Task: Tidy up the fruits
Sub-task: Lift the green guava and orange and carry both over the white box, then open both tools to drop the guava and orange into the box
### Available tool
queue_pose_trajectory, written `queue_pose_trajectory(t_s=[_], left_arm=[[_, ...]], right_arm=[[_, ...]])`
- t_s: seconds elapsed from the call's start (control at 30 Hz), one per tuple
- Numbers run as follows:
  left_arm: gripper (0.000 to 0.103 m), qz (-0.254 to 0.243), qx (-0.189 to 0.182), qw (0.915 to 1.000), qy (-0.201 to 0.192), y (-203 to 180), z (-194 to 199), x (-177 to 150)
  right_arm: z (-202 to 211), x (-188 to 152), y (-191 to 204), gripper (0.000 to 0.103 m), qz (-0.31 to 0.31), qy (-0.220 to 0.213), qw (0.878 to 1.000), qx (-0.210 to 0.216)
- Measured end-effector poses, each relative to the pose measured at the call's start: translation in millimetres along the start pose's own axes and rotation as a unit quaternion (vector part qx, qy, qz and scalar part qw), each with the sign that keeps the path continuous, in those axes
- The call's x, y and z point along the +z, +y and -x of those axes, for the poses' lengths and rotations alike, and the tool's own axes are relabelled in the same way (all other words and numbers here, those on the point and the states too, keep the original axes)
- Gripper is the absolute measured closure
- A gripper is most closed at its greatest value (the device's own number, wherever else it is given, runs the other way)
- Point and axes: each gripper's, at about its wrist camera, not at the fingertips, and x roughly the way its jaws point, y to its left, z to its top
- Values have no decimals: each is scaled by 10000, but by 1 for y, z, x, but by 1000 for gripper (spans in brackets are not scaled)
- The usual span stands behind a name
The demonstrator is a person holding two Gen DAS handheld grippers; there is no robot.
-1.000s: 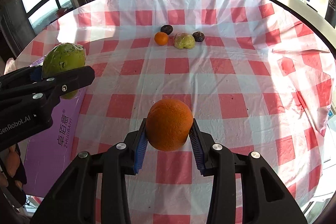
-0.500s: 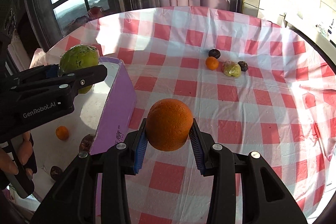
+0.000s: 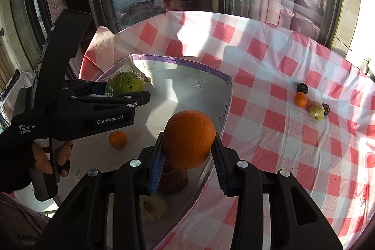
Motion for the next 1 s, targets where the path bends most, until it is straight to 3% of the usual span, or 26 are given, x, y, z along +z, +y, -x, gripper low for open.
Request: queue_pose_trajectory(t_s=[0.27,0.5,1.0], left_arm=[[46,345,371,9967,633,30,-25,-17],[45,225,500,9950,834,27,-31,-21],[45,237,489,9930,1052,24,-40,-24]], right_arm=[[-35,-6,51,64,961,719,9901,733],[-64,-22,93,64,2016,1488,9629,998],[-77,-27,81,61,1587,1831,9624,1228]])
